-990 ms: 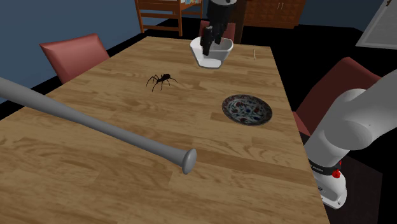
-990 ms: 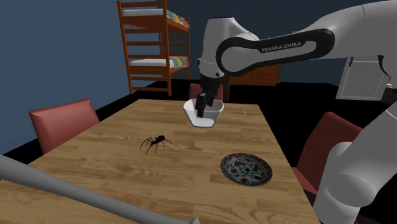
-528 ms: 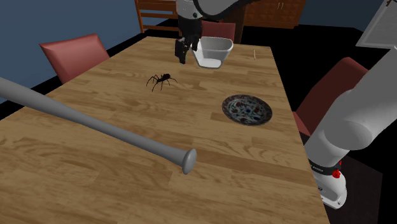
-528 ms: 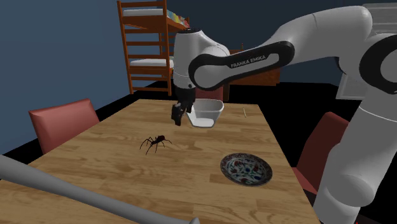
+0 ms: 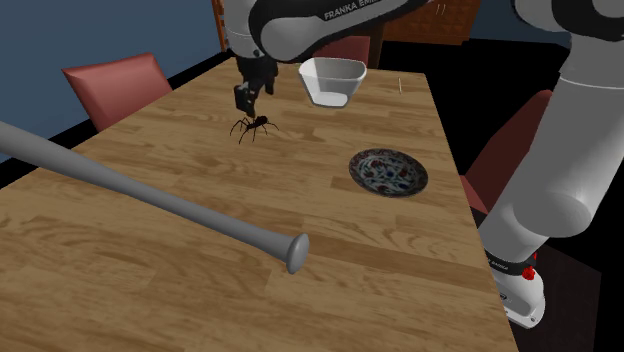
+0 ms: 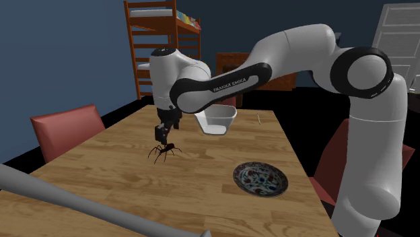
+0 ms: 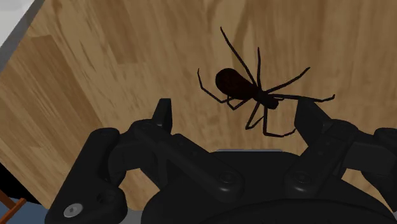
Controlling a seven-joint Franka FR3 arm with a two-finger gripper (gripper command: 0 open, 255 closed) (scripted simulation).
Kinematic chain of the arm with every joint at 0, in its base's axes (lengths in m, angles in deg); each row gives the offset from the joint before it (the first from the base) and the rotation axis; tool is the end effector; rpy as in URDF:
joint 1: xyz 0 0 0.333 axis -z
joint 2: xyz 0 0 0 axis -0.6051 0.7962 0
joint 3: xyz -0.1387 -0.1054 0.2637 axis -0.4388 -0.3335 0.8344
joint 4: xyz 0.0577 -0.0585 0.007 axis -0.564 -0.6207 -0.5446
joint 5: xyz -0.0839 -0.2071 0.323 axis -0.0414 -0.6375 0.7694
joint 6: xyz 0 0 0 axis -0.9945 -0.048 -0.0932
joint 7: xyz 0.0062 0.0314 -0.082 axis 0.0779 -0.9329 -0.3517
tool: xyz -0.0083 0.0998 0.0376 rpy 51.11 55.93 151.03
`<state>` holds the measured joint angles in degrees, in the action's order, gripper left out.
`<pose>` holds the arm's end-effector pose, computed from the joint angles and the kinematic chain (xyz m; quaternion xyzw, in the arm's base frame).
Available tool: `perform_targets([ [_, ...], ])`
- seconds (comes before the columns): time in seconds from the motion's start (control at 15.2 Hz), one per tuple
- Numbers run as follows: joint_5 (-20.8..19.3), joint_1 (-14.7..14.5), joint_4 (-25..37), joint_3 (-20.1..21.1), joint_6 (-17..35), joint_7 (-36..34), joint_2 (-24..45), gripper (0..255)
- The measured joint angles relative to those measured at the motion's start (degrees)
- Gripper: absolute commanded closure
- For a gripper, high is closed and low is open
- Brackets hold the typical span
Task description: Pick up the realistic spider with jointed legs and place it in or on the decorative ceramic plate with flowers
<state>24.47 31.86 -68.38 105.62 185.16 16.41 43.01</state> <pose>0.5626 0.2731 0.5133 0.9658 0.1796 0.1304 0.1342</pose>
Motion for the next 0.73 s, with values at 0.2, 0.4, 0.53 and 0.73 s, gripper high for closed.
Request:
perform_targets([
  [0.2, -4.6, -2.6, 7.0, 0.0, -1.7, -1.8, 7.3, 0],
  [0.4, -6.2, -3.4, 8.6, -0.3, -1.3, -2.4, 9.8, 0],
  [0.53, -6.8, -3.4, 8.4, -0.5, -0.2, -2.9, 10.8, 0],
  [0.73, -7.4, -3.2, 7.5, -0.9, 1.4, -3.2, 11.5, 0],
])
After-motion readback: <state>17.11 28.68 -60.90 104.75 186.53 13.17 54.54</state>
